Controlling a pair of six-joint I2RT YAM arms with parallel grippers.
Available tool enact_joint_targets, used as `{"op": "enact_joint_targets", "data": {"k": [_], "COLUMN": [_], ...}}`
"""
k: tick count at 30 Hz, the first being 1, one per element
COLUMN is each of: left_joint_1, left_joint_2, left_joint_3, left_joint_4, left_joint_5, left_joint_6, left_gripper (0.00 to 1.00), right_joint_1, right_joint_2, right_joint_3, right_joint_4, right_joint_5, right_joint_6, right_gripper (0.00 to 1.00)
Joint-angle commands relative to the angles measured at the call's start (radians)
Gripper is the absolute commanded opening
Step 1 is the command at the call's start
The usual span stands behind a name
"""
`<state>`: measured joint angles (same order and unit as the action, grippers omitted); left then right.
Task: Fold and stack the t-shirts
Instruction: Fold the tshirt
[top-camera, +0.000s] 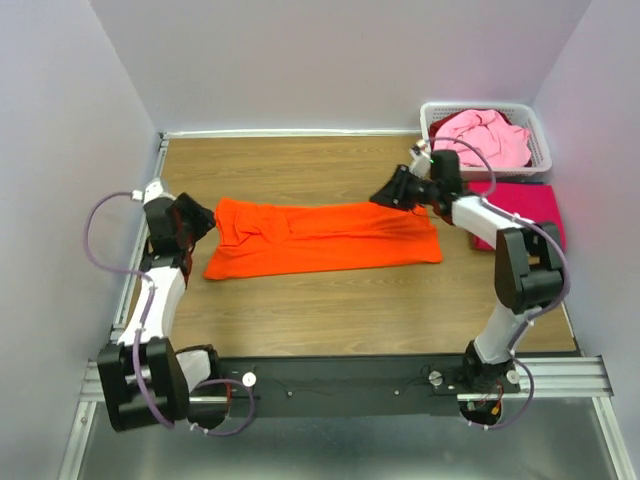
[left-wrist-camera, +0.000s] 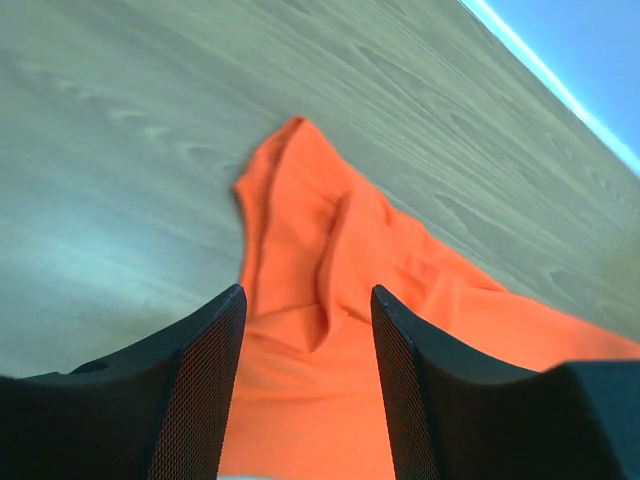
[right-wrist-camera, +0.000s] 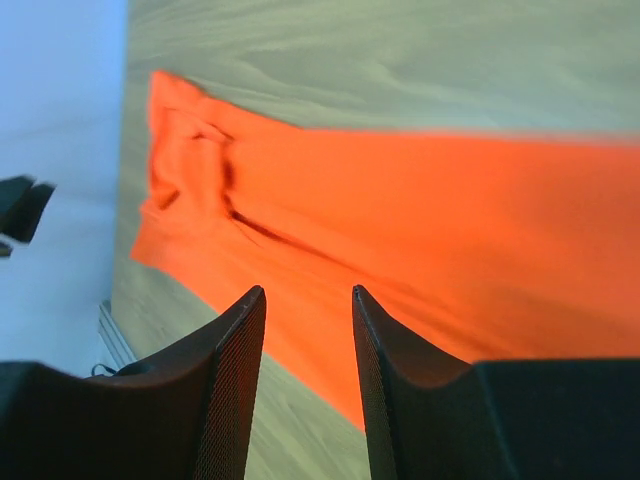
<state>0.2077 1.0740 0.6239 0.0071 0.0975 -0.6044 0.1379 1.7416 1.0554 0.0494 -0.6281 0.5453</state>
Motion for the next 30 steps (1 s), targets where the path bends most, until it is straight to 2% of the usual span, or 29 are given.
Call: {"op": "enact_joint_targets", "data": {"k": [1,6,7,12,15,23,27,30], "left_joint_1": [-0.118,-0.166,-0.171,-0.175,-0.177,-0.179,-0.180,-0.182], "left_joint_2": [0.162,0.384,0.406,0.556,0.612,0.665,0.684,0.704], "left_joint_3": [0.112,0.288,0.309,0.436,0.477,0.476,0.481,0.485], "left_joint_4": [0.033,-0.001,-0.005,-0.071,-0.096,-0.114,-0.111,-0.111], "left_joint_5": [-0.070,-0.045,-0.065,-0.090,-0.090,-0.047,-0.019,0.010], "left_joint_6": [0.121,0.160,0.179,0.229,0.253,0.282,0.284,0.296], "left_gripper": [0.61,0.59,0.59,0.57,0.55,0.53,0.52,0.47], "right_joint_1": [0.138,0.271,0.287,0.370,0.397,0.459,0.465,0.465], "right_joint_2": [0.160,0.407,0.445,0.643,0.708,0.843,0.863,0.868], "right_joint_3": [0.203,0.443,0.522,0.705,0.797,0.945,0.960,0.966], "right_joint_4": [-0.026,-0.011,-0.011,-0.005,-0.005,0.003,0.009,0.012], "right_joint_5": [0.027,0.013,0.008,-0.044,-0.082,-0.128,-0.134,-0.127], "right_joint_6": [-0.015,0.008,0.015,0.044,0.065,0.105,0.116,0.120], "right_gripper": [0.47,0.46,0.46,0.46,0.43,0.43,0.43,0.40]}}
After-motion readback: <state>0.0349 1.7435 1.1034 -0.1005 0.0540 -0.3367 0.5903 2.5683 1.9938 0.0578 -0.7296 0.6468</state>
